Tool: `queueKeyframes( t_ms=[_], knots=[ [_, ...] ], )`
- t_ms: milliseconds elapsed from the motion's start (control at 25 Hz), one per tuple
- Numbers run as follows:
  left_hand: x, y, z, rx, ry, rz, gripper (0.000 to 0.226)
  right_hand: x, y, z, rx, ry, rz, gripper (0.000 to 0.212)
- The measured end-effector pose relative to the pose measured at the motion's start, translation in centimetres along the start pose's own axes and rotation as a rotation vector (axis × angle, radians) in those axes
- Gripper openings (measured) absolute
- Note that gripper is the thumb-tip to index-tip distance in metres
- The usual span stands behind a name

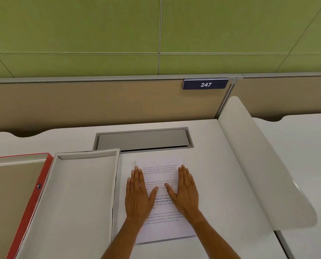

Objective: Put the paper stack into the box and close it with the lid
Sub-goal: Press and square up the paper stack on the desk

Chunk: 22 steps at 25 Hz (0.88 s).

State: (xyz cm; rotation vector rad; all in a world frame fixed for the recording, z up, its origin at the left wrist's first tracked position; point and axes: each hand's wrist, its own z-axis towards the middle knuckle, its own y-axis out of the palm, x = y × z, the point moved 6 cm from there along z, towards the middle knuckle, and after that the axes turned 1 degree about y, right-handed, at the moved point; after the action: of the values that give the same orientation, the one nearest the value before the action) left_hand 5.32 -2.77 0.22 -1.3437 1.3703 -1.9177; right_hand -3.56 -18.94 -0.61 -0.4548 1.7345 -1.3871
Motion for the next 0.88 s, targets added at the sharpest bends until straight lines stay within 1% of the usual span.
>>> queueKeyframes(
  t_ms=[80, 200, 360, 440, 520, 600, 760, 880],
  knots=[
    [-0.5, 0.0, -0.3, -0.006, -0.044, -0.009, 0.097, 0.2, -0.1, -0.3, -0.001, 0.031, -0.013, 0.093],
    [-1.1, 0.2, -0.6, -0.014, -0.119, -0.031, 0.101, 0.6, -0.2, -0.9, -0.024, 0.126, -0.007, 0.099],
    [-1.1, -0.3, -0.6, -0.039, -0.347, -0.102, 0.122, 0.5, -0.6, -1.4, -0.015, 0.272, 0.057, 0.112],
    [-1.0, -0.7, -0.6, -0.064, -0.48, -0.093, 0.127, 0.4, -1.0, -1.7, -0.004, 0.368, 0.045, 0.115],
    [-0.9, -0.9, -0.5, -0.1, -0.587, -0.058, 0.121, 0.3, -1.6, -1.7, 0.024, 0.444, -0.008, 0.108],
    [-0.8, -1.2, -0.5, -0.126, -0.676, -0.082, 0.11, 0.3, -2.1, -1.7, 0.002, 0.52, -0.016, 0.098],
    [-0.4, -1.1, -0.1, -0.208, -0.792, -0.145, 0.099, 0.4, -1.9, -1.3, -0.112, 0.657, 0.064, 0.101],
    [0.0, -0.8, 0.3, -0.266, -0.858, -0.2, 0.094, 0.7, -2.0, -1.0, -0.16, 0.732, 0.139, 0.104]
  ],
)
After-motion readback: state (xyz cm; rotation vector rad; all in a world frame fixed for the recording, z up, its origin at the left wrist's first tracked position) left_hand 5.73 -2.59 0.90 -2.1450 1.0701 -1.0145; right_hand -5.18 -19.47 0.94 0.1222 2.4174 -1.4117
